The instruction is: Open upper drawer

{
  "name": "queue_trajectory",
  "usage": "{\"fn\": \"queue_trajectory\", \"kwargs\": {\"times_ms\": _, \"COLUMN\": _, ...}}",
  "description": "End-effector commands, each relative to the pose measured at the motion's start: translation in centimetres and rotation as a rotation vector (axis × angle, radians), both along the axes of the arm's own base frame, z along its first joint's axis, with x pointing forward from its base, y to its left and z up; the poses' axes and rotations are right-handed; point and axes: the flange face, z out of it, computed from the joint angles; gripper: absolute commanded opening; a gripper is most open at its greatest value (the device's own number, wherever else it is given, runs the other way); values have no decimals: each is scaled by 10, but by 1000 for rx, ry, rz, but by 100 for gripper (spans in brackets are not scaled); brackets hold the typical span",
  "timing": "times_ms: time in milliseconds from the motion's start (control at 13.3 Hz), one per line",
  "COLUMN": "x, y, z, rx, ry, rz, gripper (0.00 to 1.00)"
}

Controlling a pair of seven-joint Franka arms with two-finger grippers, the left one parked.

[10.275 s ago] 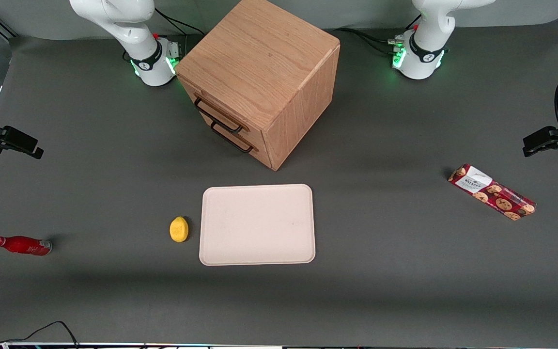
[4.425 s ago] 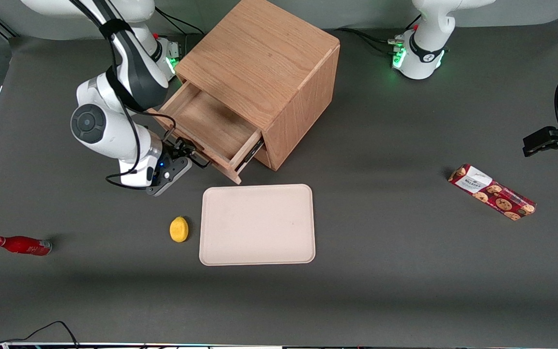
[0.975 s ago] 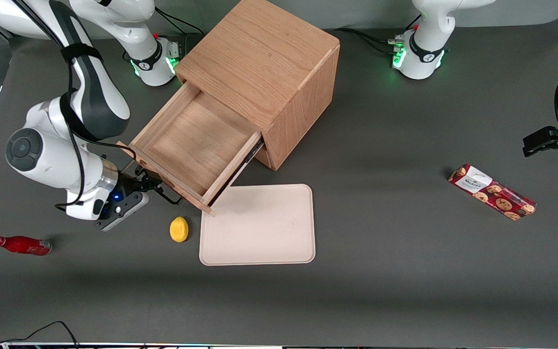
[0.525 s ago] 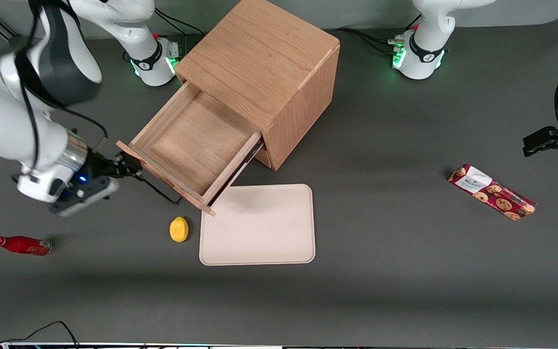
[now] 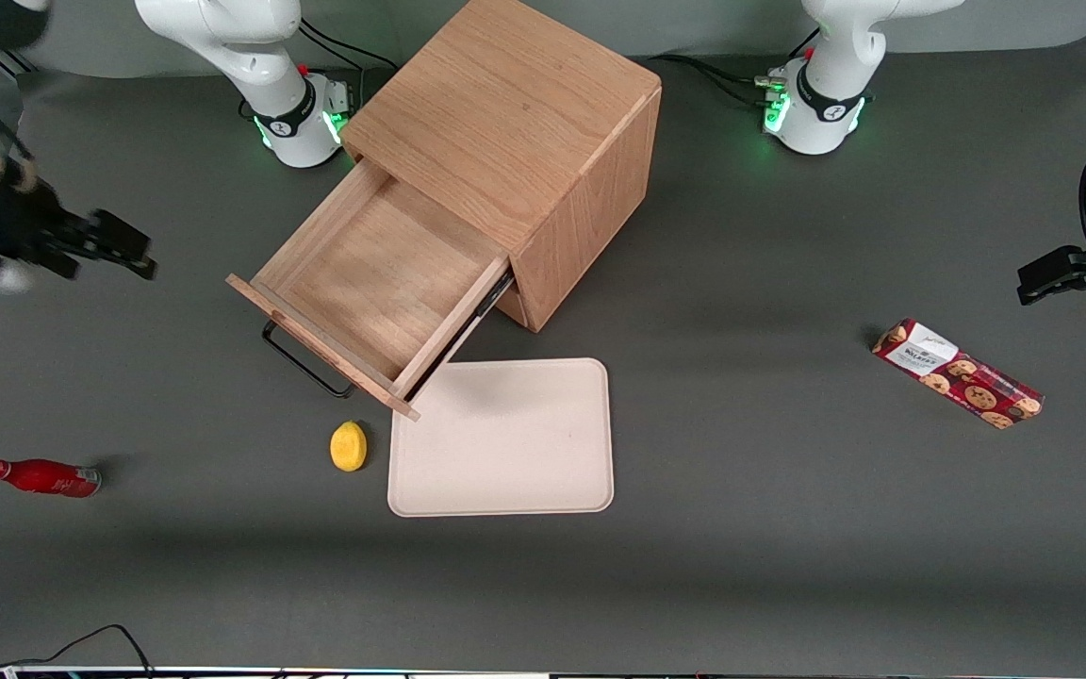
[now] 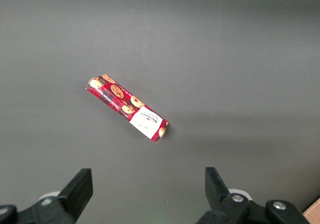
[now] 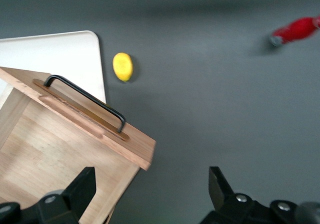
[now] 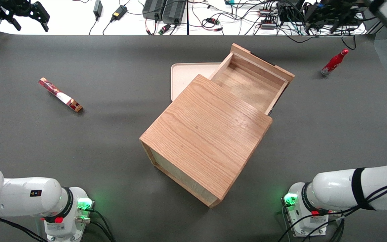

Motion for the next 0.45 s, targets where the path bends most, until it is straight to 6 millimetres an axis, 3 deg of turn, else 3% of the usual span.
{"fn": "queue_trajectory", "kwargs": {"times_ms": 0, "x": -31, "y": -12, "z": 11, "rx": -21, "ry": -14, "rz": -64, "gripper": 100}}
{"fn": "queue_trajectory", "kwargs": {"times_ms": 375, "x": -33, "y": -21, "z": 4, "rx": -7, "ry": 2, "rz": -87, "gripper": 100}}
